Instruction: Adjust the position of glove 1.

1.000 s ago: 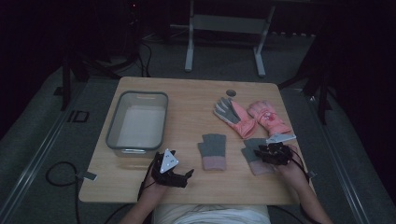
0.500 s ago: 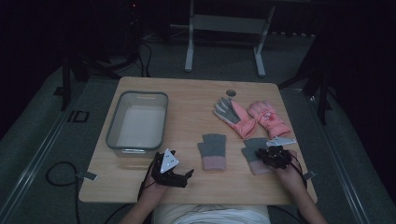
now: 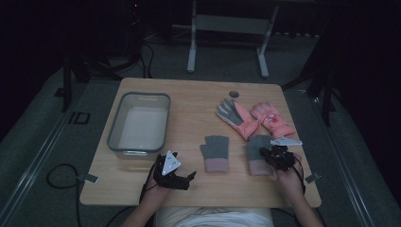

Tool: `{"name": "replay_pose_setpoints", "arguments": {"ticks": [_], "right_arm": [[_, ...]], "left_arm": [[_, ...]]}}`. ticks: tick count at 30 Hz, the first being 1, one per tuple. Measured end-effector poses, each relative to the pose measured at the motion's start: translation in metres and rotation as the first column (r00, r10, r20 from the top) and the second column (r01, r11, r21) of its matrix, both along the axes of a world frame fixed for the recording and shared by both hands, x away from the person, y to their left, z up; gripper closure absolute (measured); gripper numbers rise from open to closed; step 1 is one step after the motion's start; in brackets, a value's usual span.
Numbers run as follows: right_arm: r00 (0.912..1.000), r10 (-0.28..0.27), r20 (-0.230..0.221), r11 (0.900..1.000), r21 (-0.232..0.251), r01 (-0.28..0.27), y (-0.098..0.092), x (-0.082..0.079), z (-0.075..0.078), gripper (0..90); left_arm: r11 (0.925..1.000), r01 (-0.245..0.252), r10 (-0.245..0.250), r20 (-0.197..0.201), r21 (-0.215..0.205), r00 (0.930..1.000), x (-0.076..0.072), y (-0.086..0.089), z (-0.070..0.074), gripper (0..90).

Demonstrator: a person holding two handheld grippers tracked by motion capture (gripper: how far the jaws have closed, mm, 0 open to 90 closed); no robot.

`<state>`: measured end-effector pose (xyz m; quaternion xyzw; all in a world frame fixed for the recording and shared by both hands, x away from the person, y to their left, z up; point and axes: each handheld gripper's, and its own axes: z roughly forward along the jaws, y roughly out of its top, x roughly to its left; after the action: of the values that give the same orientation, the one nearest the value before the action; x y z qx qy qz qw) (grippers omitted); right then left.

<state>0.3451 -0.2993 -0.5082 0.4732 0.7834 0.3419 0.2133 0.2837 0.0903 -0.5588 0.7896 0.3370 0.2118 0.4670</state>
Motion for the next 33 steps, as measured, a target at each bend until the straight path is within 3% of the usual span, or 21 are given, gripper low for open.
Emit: {"name": "replay_pose_setpoints", "arguments": {"ticks": [1, 6, 12, 24, 33], "right_arm": [[0.9999, -0.007, 0.008, 1.0, 0.019, 0.007, 0.003, -0.001, 0.011, 86.6], [0.9991, -0.014, 0.041, 0.999, 0.044, 0.012, 0.01, 0.0, 0.031, 86.6], [0.9976, 0.001, 0.069, 0.998, 0.067, -0.006, 0.03, -0.001, 0.046, 86.6], [0.9965, 0.037, 0.076, 0.992, 0.12, -0.045, 0.081, 0.002, 0.057, 86.5], [0.9968, 0.047, 0.065, 0.985, 0.163, -0.057, 0.109, 0.002, 0.055, 86.5]], "left_arm": [[1.0, 0.0, 0.0, 0.001, -0.002, 1.0, 0.0, 0.0, 0.0, 1.3], [1.0, 0.0, 0.0, 0.002, 0.002, 1.0, 0.0, 0.0, 0.0, 1.3], [1.0, 0.0, 0.0, 0.003, 0.0, 1.0, 0.0, 0.0, 0.0, 1.3], [1.0, 0.004, -0.004, 0.004, 0.007, 1.0, 0.0, -0.001, 0.0, 1.3], [0.9999, 0.005, -0.005, 0.004, 0.012, 1.0, 0.0, -0.001, 0.0, 1.3]]}}
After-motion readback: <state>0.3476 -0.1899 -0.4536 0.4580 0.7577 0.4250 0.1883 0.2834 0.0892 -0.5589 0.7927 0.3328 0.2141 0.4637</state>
